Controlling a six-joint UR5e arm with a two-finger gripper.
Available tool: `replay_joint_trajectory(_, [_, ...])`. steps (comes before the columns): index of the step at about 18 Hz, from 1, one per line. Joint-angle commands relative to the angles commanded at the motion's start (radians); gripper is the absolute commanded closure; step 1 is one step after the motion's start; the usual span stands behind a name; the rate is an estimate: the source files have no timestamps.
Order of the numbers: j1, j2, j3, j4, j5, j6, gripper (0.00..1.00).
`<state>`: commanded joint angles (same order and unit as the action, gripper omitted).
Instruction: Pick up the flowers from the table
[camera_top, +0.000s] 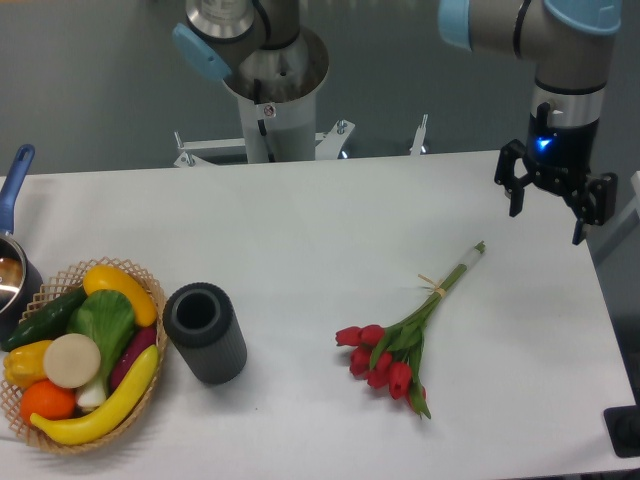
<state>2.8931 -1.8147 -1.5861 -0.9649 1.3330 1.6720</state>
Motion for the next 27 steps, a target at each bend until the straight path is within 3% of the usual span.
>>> replay_joint_trajectory(7, [-0.002, 0.0, -0.011, 0.002, 0.003, -0.005, 0.0])
replay_joint_trajectory(13, [-0.014, -0.008, -0.02, 0.0, 0.003, -0.158, 0.0])
replay_joint_trajectory(19, [-0.044, -0.035, -0.035, 0.003, 0.003, -0.202, 0.0])
replay_joint_trajectory(21, [-0.046, -0.047, -0.04, 0.035, 0.005, -0.264, 0.0])
replay_joint_trajectory(27, [-0.058, -0.063, -0.11, 0.089, 0.003, -0.262, 0.0])
